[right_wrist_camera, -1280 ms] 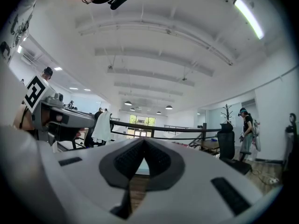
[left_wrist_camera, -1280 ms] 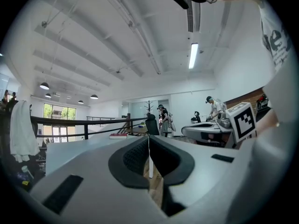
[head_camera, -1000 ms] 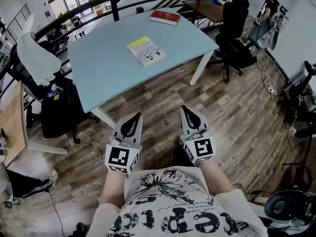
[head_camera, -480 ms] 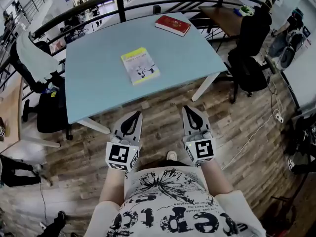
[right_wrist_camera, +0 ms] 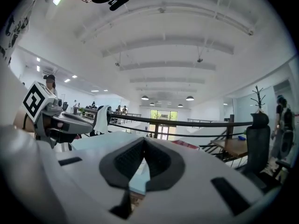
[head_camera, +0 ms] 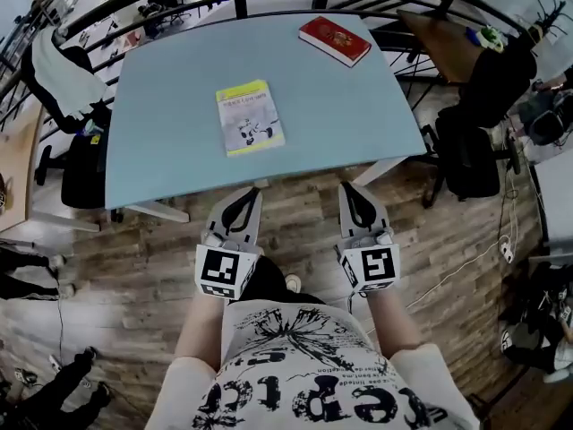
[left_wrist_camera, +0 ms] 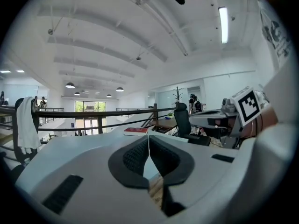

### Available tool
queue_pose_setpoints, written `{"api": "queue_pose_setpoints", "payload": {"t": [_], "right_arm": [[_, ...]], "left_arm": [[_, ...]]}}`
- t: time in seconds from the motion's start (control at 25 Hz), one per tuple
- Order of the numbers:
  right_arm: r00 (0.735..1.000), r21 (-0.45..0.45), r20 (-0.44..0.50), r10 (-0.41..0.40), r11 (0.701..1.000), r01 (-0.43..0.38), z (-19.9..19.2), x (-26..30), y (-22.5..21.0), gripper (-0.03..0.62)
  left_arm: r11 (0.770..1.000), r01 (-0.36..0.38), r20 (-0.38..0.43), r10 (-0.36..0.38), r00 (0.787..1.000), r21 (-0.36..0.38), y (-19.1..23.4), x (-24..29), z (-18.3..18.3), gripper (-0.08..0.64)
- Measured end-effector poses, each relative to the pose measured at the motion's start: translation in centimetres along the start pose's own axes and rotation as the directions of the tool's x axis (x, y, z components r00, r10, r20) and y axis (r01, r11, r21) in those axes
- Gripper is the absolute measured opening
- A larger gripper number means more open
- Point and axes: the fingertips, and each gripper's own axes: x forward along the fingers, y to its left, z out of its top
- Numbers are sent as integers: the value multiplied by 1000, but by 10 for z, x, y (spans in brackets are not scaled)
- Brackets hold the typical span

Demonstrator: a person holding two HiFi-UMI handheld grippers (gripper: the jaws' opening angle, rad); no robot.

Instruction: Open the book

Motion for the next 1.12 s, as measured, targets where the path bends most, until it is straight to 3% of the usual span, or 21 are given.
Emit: {"api": "queue_pose_setpoints", "payload": {"t": [0.24, 0.72, 1.0, 1.12], "right_arm": [[998, -8, -36, 47, 999, -48, -17, 62, -23, 12], [987, -64, -114, 112, 991, -120, -35, 181, -70, 12], [972, -46, -156, 175, 982, -184, -58, 220, -74, 12], [963, -30, -177, 202, 977, -211, -70, 231, -75, 12]], "left_arm": [[998, -44, -44, 42, 998, -51, 30, 53, -19, 21], [997, -67, -106, 61, 992, -50, 87, 174, -58, 21], [998, -24, -298, 6, 955, -58, 87, 217, -125, 31], [998, 0, -359, -22, 933, -62, 81, 230, -145, 103]]}}
